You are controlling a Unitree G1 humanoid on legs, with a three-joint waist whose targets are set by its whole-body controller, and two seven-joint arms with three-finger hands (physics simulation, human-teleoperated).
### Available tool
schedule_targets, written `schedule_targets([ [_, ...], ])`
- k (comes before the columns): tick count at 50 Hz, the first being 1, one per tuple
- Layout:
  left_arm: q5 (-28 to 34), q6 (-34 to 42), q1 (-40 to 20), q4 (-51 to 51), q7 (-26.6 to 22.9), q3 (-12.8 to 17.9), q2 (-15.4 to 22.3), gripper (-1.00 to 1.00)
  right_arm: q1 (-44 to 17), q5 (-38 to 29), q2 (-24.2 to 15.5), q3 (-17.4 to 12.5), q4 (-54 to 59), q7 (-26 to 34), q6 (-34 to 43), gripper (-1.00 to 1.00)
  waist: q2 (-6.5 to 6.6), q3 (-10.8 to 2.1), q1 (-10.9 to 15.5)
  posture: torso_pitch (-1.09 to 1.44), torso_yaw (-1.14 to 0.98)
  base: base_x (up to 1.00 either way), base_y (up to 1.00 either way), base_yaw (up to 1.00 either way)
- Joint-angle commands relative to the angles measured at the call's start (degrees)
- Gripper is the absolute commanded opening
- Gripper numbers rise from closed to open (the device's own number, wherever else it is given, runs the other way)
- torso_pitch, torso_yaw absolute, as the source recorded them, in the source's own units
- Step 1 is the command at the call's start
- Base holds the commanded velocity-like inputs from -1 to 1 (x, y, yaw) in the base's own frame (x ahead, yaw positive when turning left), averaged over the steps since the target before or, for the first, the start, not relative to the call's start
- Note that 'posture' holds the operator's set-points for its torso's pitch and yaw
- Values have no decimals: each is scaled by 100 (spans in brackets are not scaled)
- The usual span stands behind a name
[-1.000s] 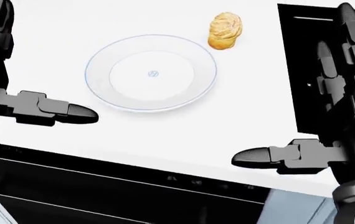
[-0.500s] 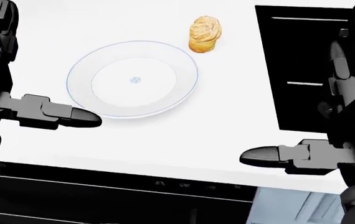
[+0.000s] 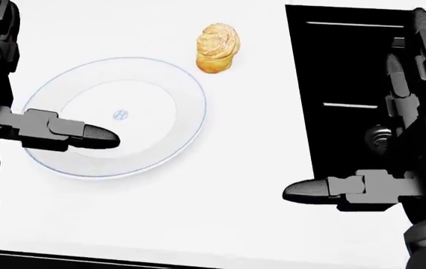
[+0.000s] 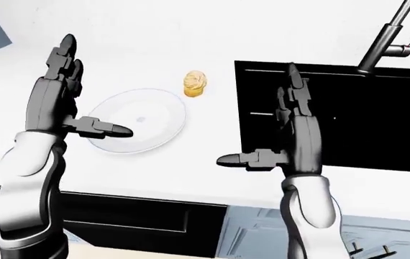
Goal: Place the pastries on the plates.
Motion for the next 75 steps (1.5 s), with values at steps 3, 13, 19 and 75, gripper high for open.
schedule_targets([
  [3,-1,-212,-149,-252,31,-4,29,100,-67,-114,-16,-68,-232,39,-260,100,24,-133,-82,0,18,0,20,0],
  [13,5,-214,-51,-315,19,0,21,100,-46,-170,32,-53,-213,82,-307,100,481,-134,-193,0,18,0,27,0],
  [19,9,-212,-72,-306,13,-1,21,100,-21,-131,60,-89,-174,69,-357,100,-77,95,-162,0,18,0,59,0],
  [75,51,-221,-158,-228,-28,0,38,100,-170,193,-35,-255,-352,-154,-75,100,25,-213,201,0,18,0,1,17],
])
